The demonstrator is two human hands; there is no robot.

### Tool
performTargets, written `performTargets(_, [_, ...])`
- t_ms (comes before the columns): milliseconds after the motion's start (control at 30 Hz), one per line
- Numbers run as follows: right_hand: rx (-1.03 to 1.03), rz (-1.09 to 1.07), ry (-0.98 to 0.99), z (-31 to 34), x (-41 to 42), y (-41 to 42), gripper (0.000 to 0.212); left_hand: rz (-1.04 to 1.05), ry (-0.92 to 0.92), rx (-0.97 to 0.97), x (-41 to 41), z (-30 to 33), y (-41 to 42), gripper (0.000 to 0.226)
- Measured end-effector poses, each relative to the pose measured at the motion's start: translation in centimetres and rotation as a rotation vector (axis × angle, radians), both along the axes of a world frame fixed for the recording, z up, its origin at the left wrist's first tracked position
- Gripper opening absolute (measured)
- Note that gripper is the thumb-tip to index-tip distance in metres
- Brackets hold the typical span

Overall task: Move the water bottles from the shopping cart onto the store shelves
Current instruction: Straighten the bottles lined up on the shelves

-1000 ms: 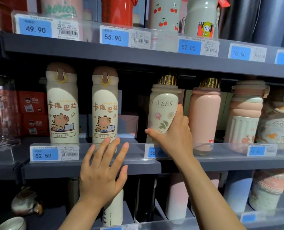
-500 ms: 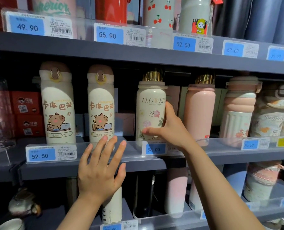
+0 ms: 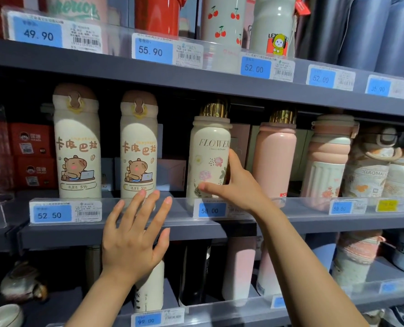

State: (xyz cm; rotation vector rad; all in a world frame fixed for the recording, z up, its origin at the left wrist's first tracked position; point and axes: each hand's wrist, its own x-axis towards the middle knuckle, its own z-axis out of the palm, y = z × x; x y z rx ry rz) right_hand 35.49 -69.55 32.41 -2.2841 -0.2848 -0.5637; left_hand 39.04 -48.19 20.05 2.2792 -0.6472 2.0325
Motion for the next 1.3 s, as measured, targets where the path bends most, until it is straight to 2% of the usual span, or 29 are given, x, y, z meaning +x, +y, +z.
performTargets(67, [0.003,-0.084,-0.149,-1.0,-1.1,-0.3,0.089,-0.001,-0.009,0.002,0.0,0.0,0.0,0.046])
performTargets(167, [0.099,-0.395,-0.614,-2.7,-3.4,-1.7,0.069,0.002,-0.020,0.006,0.2,0.0,0.0,0.046])
performTargets(233, [0.159,-0.617,-0.745,-3.5,-3.6,-3.0,0.069,-0.002,-0.026,0.009,0.2,-0.1,0.0,0.046])
performTargets(300, [0.198,-0.733,-0.625,-3.8,-2.3,-3.8,0.087,-0.004,-0.027,0.010,0.3,-0.2,0.1,0.046])
performTargets(367, [0.131,-0.816,-0.441,-3.9,-0.7,-3.8,0.104,0.000,-0.027,0.009,0.3,-0.2,0.1,0.047])
performTargets(500, [0.050,-0.867,-0.360,-3.3,0.8,-4.5,0.114,0.001,-0.002,0.007,0.0,-0.1,-0.1,0.046])
performTargets(700, [0.146,-0.622,-0.303,-3.0,0.2,-7.1,0.109,0.007,0.015,0.004,0.0,-0.1,0.0,0.046])
performTargets(867, [0.163,-0.395,-0.142,-1.5,-0.6,-10.0,0.103,0.019,0.009,-0.005,0.0,0.0,-0.1,0.045])
performTargets(1033, [0.173,-0.293,-0.037,-0.7,-0.7,-11.0,0.103,0.023,0.004,0.000,0.0,0.0,0.0,0.046])
performTargets(1100, [0.192,-0.376,-0.066,-0.9,-0.4,-10.1,0.114,0.025,0.006,-0.002,0.0,0.0,-0.1,0.046])
performTargets(1167, [0.117,-0.586,-0.138,-1.3,-0.2,-8.0,0.126,0.028,0.009,-0.006,-0.2,0.1,-0.1,0.045])
performTargets(1233, [0.023,-0.755,-0.197,-1.7,0.2,-6.2,0.129,0.032,0.008,-0.006,-0.3,0.2,-0.2,0.045])
performTargets(1300, [0.024,-0.805,-0.210,-1.9,0.6,-5.4,0.128,0.031,0.010,-0.003,-0.4,0.1,-0.2,0.045])
